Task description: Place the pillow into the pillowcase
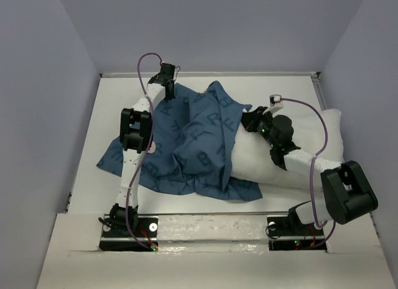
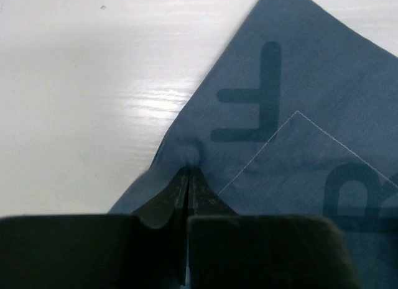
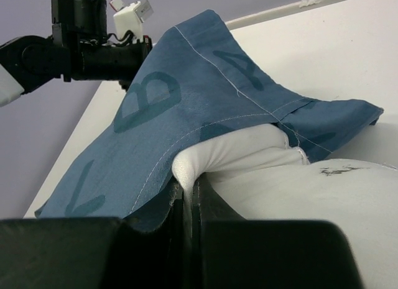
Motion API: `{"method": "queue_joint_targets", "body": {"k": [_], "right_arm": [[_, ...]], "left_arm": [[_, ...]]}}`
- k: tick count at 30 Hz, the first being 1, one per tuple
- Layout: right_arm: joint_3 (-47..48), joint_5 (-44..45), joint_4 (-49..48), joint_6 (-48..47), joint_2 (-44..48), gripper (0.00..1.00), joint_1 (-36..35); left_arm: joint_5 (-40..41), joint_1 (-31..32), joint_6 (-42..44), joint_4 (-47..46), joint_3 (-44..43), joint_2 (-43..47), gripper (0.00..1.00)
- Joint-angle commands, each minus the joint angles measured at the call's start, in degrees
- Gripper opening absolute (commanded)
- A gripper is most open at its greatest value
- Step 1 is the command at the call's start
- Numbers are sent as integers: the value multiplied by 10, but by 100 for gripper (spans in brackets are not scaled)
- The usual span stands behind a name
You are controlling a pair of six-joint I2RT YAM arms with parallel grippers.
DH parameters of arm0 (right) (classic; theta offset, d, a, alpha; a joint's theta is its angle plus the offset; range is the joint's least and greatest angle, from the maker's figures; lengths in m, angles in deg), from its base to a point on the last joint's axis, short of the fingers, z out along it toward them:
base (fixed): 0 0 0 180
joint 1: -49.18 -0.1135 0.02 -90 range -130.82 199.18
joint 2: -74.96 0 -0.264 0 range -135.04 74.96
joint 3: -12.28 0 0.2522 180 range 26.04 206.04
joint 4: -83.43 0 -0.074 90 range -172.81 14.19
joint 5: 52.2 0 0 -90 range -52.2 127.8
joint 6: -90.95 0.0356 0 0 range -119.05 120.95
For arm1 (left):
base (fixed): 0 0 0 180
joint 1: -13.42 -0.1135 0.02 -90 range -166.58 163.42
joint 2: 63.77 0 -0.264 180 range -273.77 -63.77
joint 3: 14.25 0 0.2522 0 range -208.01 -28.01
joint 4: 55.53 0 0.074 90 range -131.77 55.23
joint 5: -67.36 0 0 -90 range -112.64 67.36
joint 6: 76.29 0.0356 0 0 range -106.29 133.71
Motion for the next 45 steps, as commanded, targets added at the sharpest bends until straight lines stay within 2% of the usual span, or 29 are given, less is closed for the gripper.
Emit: {"method": "queue_joint_targets", "body": {"k": [1,2,5,8,12,18,19,20,21,23,25,28,29,31,32,33,38,40,44,45], "right_arm": [[32,-25,-27,0,8,0,-3],[33,-25,-26,0,9,0,-3],[36,-21,-20,-3,8,0,-3],[35,-21,-20,-2,10,0,-3],[38,-19,-19,-2,10,0,-3],[47,-20,-6,-2,1,0,-3],[49,-21,-6,-2,-1,0,-3],[52,-22,2,-3,-4,0,-3],[55,-24,6,-4,-6,0,-3],[58,-22,8,-5,-12,0,-3],[61,-22,10,-7,-15,0,-3],[64,-21,16,-13,-14,0,-3],[64,-19,19,-15,-12,0,-3],[66,-20,22,-15,-12,0,-3],[68,-22,23,-13,-15,0,-3],[69,-26,23,-13,-15,0,-3],[71,-36,25,-6,-15,0,-3],[72,-38,27,-7,-12,0,-3],[70,-40,38,-11,-2,0,-3],[69,-41,44,-14,1,0,-3]], "left_arm": [[12,-31,-12,78,-27,-14,0],[20,-37,-15,73,-19,-7,0],[30,-62,-38,-40,116,94,0],[10,-104,-65,-80,167,142,0],[21,-129,-66,-48,146,135,0],[21,-162,-81,-85,158,151,0],[16,-163,-91,-92,155,155,3],[-19,-164,-97,-97,143,159,17],[-43,-163,-104,-111,142,178,56],[-83,-146,-120,-131,149,214,84],[-78,-76,-110,-138,158,287,85],[-65,24,-92,-131,202,379,81],[-80,86,-99,-133,215,398,79],[-100,128,-157,-149,269,446,73],[-138,167,-168,-189,319,479,71],[-136,187,-176,-195,335,489,71],[-126,248,-176,-166,351,495,72],[-116,251,-174,-154,340,482,72],[-43,255,-159,-132,325,465,72],[-48,256,-159,-141,333,466,72]]}}
